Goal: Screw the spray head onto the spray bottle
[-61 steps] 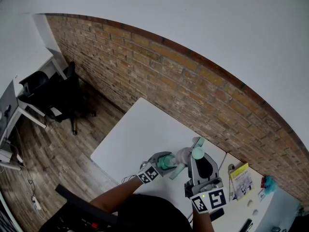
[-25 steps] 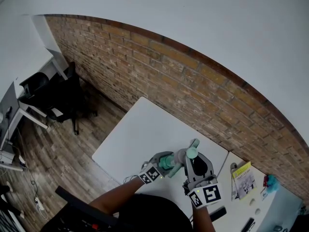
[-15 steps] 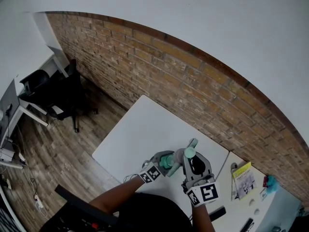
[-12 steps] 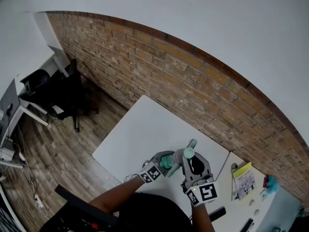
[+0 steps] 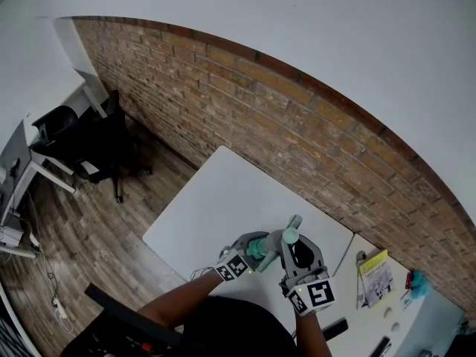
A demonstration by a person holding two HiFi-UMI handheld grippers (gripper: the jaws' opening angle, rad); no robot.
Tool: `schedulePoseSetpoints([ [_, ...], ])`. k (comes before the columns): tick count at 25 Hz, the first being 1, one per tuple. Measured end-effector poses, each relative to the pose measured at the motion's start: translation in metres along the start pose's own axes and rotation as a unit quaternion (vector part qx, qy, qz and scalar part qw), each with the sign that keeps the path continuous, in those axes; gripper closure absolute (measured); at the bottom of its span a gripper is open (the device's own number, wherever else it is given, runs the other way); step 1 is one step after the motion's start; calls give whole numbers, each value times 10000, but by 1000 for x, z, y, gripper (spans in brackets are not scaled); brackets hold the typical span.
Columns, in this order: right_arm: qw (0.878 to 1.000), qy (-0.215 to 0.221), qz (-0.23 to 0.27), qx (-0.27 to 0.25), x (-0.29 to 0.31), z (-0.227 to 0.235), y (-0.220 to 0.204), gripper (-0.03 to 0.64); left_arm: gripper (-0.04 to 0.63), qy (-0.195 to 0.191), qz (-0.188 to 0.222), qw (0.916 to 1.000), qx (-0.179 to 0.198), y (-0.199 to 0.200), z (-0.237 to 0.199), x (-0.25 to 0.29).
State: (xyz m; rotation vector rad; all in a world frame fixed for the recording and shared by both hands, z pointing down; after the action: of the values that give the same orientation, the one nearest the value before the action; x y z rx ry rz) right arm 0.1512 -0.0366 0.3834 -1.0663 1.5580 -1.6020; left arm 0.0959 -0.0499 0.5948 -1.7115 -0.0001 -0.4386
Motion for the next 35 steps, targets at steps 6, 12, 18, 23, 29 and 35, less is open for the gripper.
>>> schedulePoseSetpoints([
  [6,9993,316,-5,-196,0,-1,-12,551,273,-30,4,10000,21,-2,-1,-1],
  [12,9994,340,3,-89,0,1,-19,551,273,-294,-55,9995,91,-4,1,-1],
  [18,9987,496,48,-133,-1,3,-19,551,273,-846,-34,9958,351,5,6,-3],
  [23,9978,654,-9,-121,-6,1,-24,551,273,-1463,-160,9879,491,4,10,-4],
  [29,9955,910,183,-198,-8,-3,-21,551,273,-1743,-226,9830,529,3,13,-5],
  [35,9927,1115,186,-411,-9,-9,-21,551,273,-1868,-237,9808,507,3,11,-7],
])
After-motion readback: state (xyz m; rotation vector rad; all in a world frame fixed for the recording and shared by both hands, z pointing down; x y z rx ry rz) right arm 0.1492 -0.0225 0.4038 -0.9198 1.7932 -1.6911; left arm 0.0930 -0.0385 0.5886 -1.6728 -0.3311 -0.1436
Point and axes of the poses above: the fingertips, and each gripper's own axes: x forward along the fingers, z to its right, y out of its top, the point moved 5 cm from there along -x, backward along the fingers, and after that the axes turned 9 degrees about -x, right-handed, at the moved point
